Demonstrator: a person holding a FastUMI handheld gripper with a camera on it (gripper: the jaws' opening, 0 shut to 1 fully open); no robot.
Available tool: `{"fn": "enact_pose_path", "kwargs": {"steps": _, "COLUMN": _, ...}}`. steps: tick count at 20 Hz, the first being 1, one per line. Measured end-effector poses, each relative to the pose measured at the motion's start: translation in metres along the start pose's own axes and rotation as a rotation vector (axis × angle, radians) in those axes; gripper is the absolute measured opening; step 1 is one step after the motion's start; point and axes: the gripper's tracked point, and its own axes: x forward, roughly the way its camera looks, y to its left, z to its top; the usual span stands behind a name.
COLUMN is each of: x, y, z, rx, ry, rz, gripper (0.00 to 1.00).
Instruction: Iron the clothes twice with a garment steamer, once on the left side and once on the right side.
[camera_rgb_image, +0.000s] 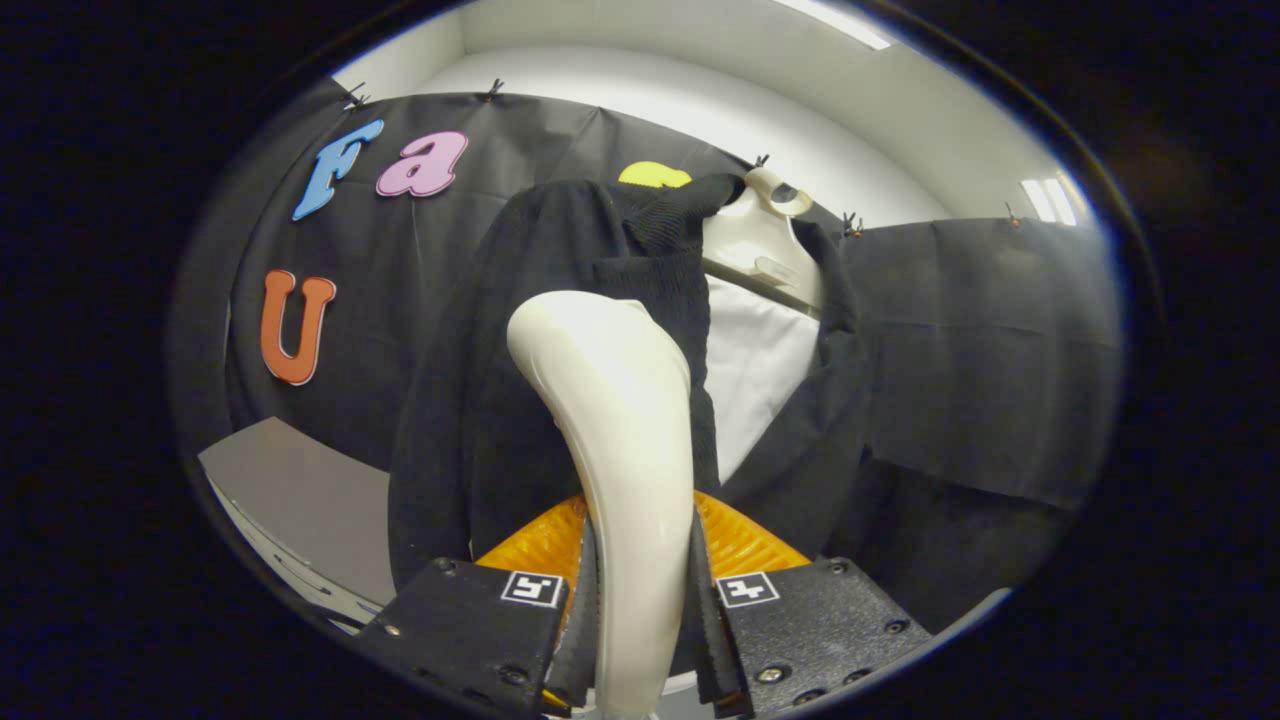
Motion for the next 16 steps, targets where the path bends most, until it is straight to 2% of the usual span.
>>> {"fn": "enact_pose_path", "kwargs": {"steps": 9, "x": 0.0, "y": 0.002, "z": -0.056, "rx": 0.006, "ry": 0.096, "rz": -0.002, "gripper": 0.42}}
{"fn": "enact_pose_path", "kwargs": {"steps": 16, "x": 0.002, "y": 0.004, "z": -0.118, "rx": 0.024, "ry": 0.214, "rz": 0.017, "gripper": 0.43}}
